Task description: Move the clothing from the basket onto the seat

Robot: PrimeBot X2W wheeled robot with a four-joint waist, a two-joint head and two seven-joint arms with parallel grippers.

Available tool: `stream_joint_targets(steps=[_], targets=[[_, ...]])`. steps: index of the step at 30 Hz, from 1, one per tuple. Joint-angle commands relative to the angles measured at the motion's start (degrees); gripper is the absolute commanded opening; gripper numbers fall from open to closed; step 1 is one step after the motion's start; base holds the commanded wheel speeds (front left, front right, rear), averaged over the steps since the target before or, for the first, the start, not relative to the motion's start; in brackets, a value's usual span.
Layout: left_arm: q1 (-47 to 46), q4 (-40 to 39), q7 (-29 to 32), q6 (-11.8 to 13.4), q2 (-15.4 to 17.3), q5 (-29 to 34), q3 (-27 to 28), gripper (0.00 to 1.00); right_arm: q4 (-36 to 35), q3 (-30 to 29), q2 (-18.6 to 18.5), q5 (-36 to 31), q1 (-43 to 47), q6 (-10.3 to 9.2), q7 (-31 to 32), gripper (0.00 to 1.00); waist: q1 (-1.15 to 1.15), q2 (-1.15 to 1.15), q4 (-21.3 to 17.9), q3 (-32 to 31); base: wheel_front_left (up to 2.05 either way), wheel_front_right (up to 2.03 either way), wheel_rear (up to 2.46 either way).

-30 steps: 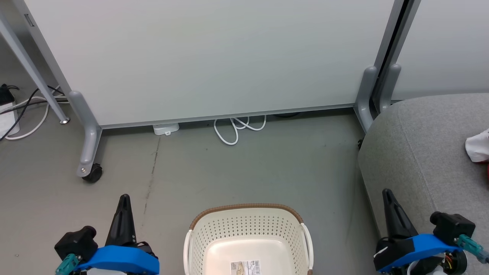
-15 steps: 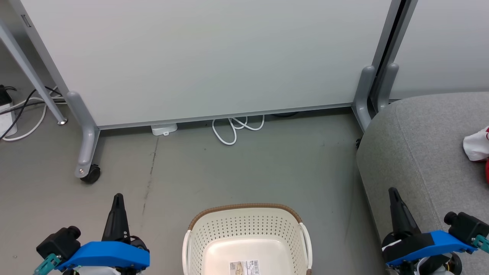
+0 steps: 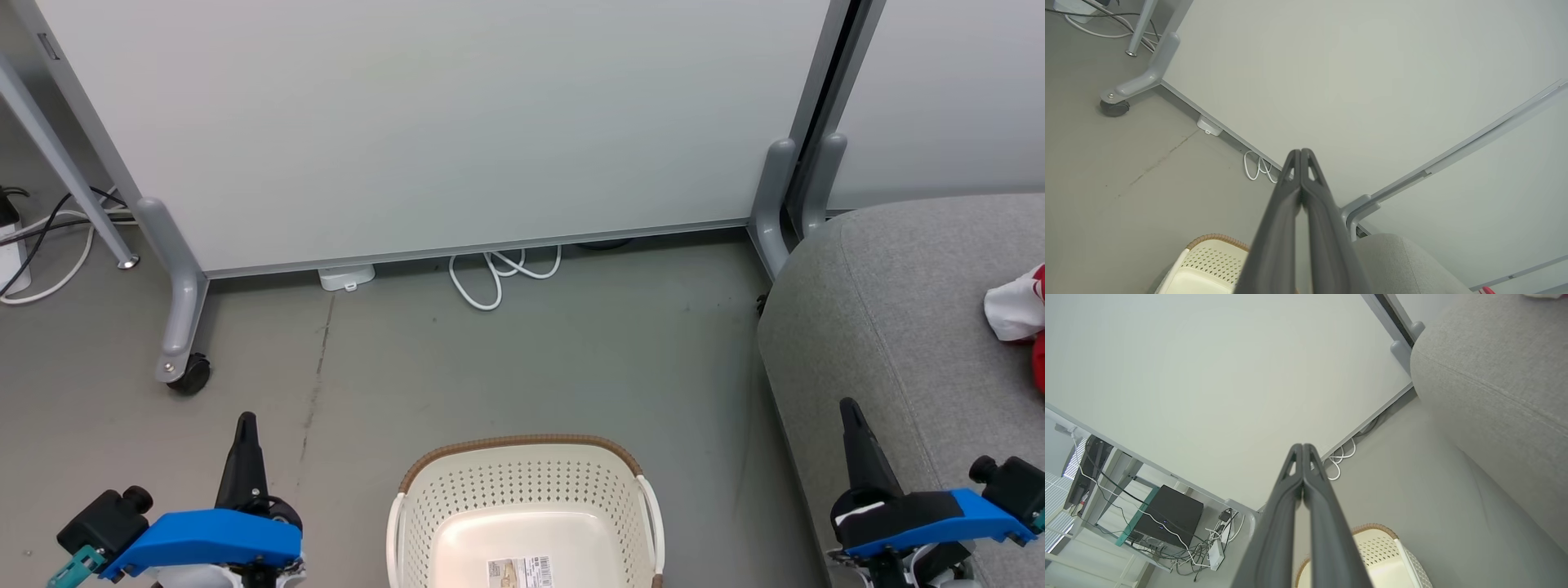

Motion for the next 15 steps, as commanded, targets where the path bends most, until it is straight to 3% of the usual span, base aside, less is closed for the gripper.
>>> stream_joint_targets(steps=[1,15], targets=[[-2.0,-0.9,0.4,-0.3,0.0,-1.7,0.6,0.00,-0.9,-0.2,-0.3,1.9,-0.8,0.01,0.4,0.00,0.00,0.00,0.0,0.0,0.00,0.00,0.00],[-2.4,-1.1,2.9,-0.7,0.0,-11.2,1.6,0.00,-1.7,-0.9,-0.3,11.8,-1.0,0.02,3.0,0.00,0.00,0.00,-0.4,0.0,0.00,0.00,0.00]])
